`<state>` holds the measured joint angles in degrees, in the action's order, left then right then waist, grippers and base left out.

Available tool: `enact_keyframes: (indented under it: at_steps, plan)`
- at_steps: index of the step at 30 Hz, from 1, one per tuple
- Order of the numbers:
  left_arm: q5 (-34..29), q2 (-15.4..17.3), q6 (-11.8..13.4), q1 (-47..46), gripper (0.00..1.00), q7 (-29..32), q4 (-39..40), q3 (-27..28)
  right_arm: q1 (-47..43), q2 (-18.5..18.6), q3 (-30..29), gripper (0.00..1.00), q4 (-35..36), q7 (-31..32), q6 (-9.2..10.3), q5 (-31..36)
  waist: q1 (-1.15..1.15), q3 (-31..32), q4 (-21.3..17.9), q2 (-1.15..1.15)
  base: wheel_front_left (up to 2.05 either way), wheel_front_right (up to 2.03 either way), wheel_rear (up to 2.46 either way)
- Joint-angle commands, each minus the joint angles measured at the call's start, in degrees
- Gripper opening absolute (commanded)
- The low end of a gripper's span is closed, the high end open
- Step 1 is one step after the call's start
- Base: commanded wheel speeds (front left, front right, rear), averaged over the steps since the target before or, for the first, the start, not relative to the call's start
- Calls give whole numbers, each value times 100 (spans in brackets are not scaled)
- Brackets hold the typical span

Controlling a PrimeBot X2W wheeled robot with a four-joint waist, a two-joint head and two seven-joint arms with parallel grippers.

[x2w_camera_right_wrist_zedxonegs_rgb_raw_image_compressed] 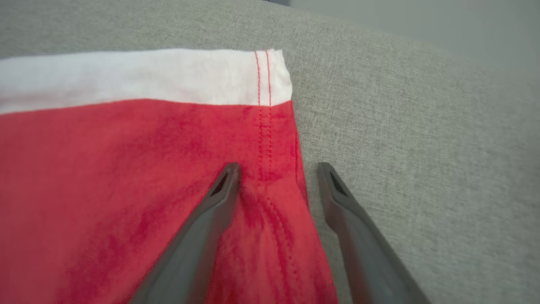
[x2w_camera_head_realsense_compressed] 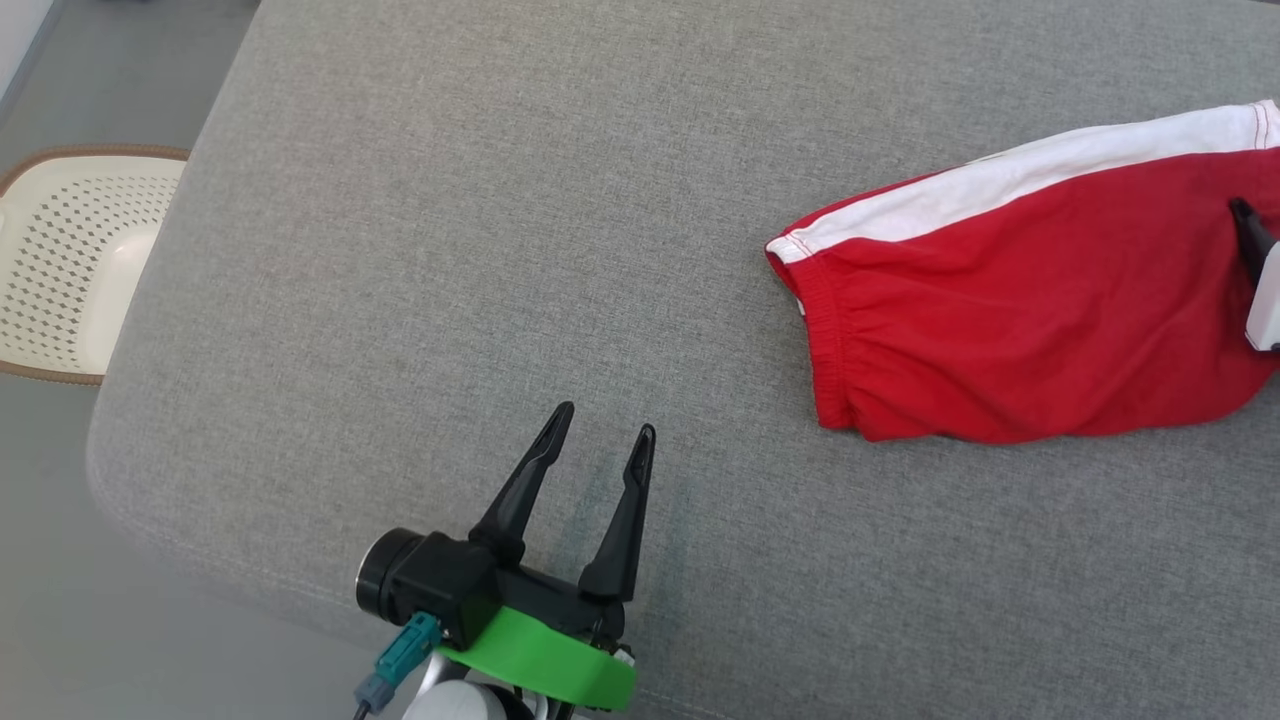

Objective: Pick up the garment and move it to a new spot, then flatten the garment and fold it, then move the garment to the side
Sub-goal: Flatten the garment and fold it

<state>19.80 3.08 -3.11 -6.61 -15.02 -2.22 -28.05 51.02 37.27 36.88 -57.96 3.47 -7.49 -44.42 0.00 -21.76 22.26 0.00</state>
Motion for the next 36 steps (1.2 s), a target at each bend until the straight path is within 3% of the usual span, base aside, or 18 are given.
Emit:
enact_keyframes:
  at_steps: [1, 7, 17, 24, 29, 30, 36]
  plan:
    - [-74, -12, -35, 15, 100, -19, 3, 22, -238, -151, 139, 0, -160, 189, 0, -42, 0, 2, -51, 0, 0, 0, 0]
    - [-161, -15, 6, 80, 100, -18, 7, 110, -300, -124, 146, 0, -231, -130, 10, -125, 0, 183, -411, 0, 0, 0, 0]
    - [-574, -3, 372, 546, 100, -18, 85, 833, -568, 51, 159, 0, -108, -753, 5, -159, 0, 902, -1275, 0, 0, 0, 0]
    - [-793, 6, 333, 813, 100, -18, 85, 1085, -463, 114, 236, 0, -37, -917, 5, 7, 0, 1224, -1503, 0, 0, 0, 0]
    - [-843, -2, 270, 862, 100, -18, 36, 1025, -198, -228, 216, 0, -49, -810, 4, 112, 0, 1322, -1444, 0, 0, 0, 0]
    - [-809, -8, 233, 896, 100, -18, -70, 895, -24, -661, 176, 0, -87, -708, 4, 136, 0, 1405, -1301, 0, 0, 0, 0]
    - [-706, -11, 237, 936, 100, -19, -211, 779, 111, -1334, -4, 0, -382, -773, 3, 288, 0, 1581, -1058, 0, 0, 0, 0]
